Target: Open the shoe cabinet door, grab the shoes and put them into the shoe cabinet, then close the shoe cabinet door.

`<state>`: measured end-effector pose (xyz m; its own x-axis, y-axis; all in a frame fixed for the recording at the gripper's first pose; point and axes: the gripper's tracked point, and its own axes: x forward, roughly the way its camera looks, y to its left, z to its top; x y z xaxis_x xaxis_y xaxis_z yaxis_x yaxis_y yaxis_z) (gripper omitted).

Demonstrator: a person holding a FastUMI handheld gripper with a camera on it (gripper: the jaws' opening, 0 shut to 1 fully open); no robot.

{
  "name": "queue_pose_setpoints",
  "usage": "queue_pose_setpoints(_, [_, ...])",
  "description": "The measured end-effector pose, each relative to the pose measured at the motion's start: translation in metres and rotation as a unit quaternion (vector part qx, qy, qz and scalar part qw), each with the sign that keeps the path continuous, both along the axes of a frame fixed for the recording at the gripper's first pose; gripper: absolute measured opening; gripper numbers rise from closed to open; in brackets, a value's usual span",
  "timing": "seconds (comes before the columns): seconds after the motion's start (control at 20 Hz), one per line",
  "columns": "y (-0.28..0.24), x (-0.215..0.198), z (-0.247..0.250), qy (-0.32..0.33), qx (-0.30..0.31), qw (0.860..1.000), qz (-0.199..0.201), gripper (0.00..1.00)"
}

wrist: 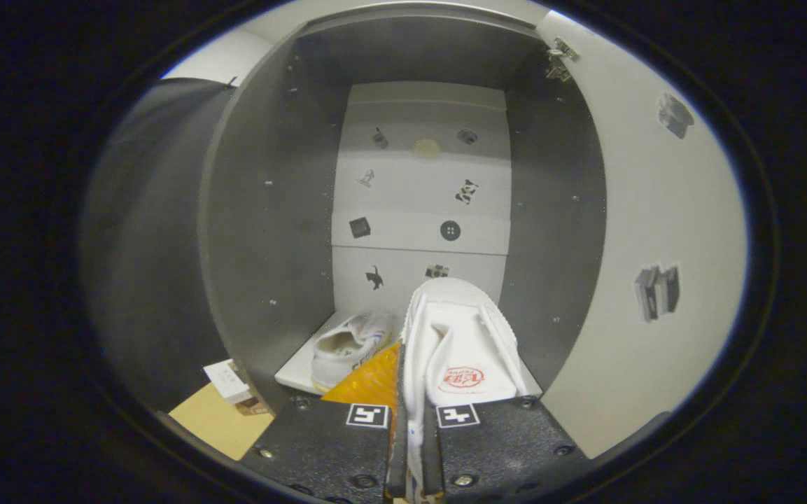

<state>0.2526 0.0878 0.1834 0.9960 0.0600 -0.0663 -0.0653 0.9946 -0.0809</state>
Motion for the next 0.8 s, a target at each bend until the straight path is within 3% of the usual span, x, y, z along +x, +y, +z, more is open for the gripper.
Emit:
queue_pose_setpoints(0.45, [0.005,0.118,-0.018,0.046,0.009,0.999,-0.014,0.12])
queue_pose_setpoints(0.8, [0.009,0.157,-0.051,0.099,0.013,0.995,-0.021,0.12])
